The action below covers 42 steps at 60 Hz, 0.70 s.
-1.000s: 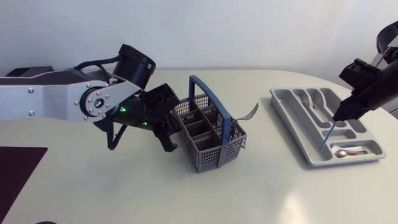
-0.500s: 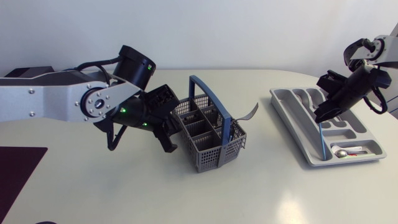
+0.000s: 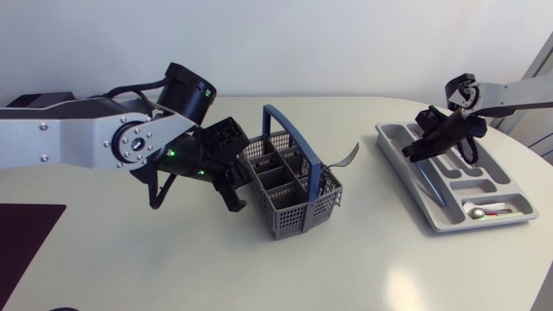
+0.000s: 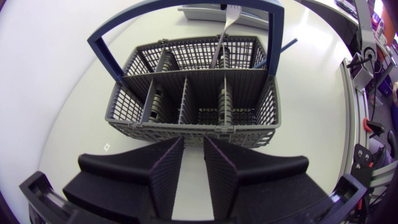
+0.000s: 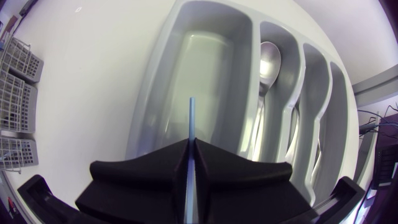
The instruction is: Sort the cutlery from the basket into the organizer compartments.
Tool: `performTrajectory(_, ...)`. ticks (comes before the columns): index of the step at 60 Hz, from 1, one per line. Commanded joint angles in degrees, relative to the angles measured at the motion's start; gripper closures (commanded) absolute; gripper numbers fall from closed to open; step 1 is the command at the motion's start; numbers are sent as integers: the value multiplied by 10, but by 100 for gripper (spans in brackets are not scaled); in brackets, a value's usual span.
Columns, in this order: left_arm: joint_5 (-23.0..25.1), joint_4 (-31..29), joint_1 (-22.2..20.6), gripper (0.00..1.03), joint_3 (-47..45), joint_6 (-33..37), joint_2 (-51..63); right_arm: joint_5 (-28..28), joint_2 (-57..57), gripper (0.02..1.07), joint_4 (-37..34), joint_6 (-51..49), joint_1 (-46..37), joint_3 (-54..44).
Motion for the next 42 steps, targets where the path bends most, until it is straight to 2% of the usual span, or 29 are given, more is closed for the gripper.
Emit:
performTrajectory(1,0,6,-2,78,-12,-6,0,12,28,90,16,13,6,21)
performTrajectory(2,0,6,-2,78,-12,-7,0,13,29,84,21,17,7,21)
performTrajectory(11,-2,5,-3,78,-17,-7,-5,18,-7,55,45,21,15,-11)
performTrajectory(16,-2,5,0,78,-20,-6,-10,23,-55,46,60,19,20,-45)
performTrajectory(21,-2,5,0,78,-22,-6,-15,17,-120,45,73,15,28,-94)
performTrajectory(40,-2,6,-7,78,-25,-7,-22,-134,-447,44,105,-7,84,-339)
performTrajectory(42,-2,6,-8,78,-25,-7,-22,-136,-465,44,105,-12,95,-356)
